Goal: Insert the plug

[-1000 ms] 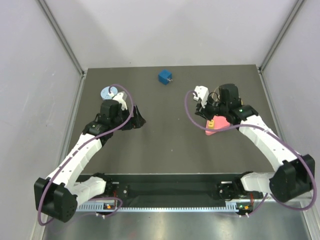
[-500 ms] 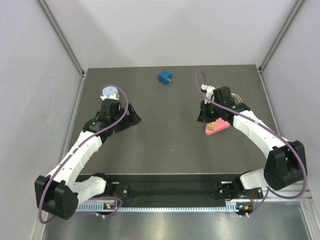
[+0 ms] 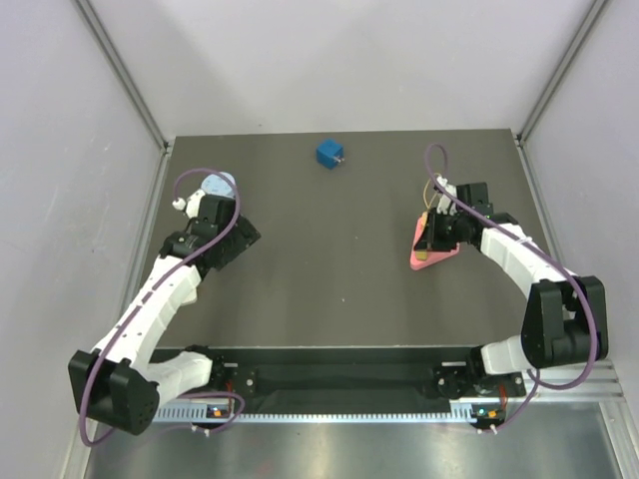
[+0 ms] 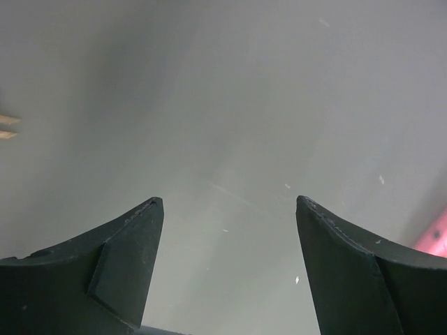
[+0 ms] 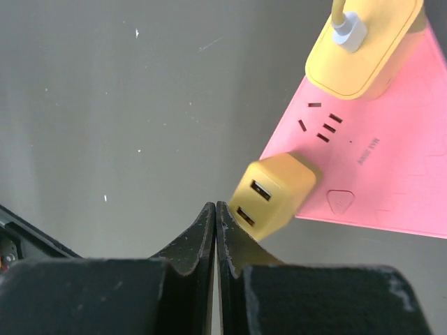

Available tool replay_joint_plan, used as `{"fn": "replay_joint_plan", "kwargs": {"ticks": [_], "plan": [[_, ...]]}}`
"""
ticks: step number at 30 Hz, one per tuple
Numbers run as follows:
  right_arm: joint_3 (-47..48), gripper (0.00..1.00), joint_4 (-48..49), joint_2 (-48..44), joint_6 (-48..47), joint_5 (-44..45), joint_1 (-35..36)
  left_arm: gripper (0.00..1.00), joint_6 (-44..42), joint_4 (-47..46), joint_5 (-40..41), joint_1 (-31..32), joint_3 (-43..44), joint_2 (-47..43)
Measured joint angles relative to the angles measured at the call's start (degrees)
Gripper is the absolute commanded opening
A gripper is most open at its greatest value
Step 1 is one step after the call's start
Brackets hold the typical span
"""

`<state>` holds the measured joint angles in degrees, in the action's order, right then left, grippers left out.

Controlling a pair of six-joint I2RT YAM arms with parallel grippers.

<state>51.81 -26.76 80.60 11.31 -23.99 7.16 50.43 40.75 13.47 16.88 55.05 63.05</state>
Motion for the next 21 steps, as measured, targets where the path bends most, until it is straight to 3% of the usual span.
{"fn": "replay_joint_plan", "kwargs": {"ticks": [7, 10, 11, 13, 19, 20, 21], "plan": [[0.0, 0.04, -0.1, 0.1, 1.0, -0.2, -1.2, 0.86, 7.0, 9.7, 5.5, -7.0, 6.4, 5.5], [0.1, 0.24, -0.1, -1.8, 2.2, -0.6, -0.9, 0.88, 8.7, 12.4, 5.5, -12.0, 7.8, 8.7], [0.2, 0.36, -0.1, -2.6, 2.6, -0.6, -0.7, 0.9, 9.4, 13.5, 5.5, -13.5, 7.8, 9.6], [0.5, 0.46, -0.1, -4.9, 3.4, -0.5, 0.2, 0.98, 10.3, 15.7, 5.9, -16.2, 7.8, 10.6], [0.5, 0.83, 0.5, -11.7, 5.4, -0.5, 3.8, 0.98, 12.2, 17.4, 4.4, -28.6, 5.2, 10.9], [0.5, 1.0, 0.5, -12.5, 5.8, -0.5, 4.3, 0.98, 12.3, 17.4, 3.8, -30.5, 4.5, 11.1], [0.5, 1.0, 0.6, -13.2, 6.3, -0.3, 4.7, 0.97, 12.3, 17.5, 3.5, -32.4, 3.8, 11.6]]}}
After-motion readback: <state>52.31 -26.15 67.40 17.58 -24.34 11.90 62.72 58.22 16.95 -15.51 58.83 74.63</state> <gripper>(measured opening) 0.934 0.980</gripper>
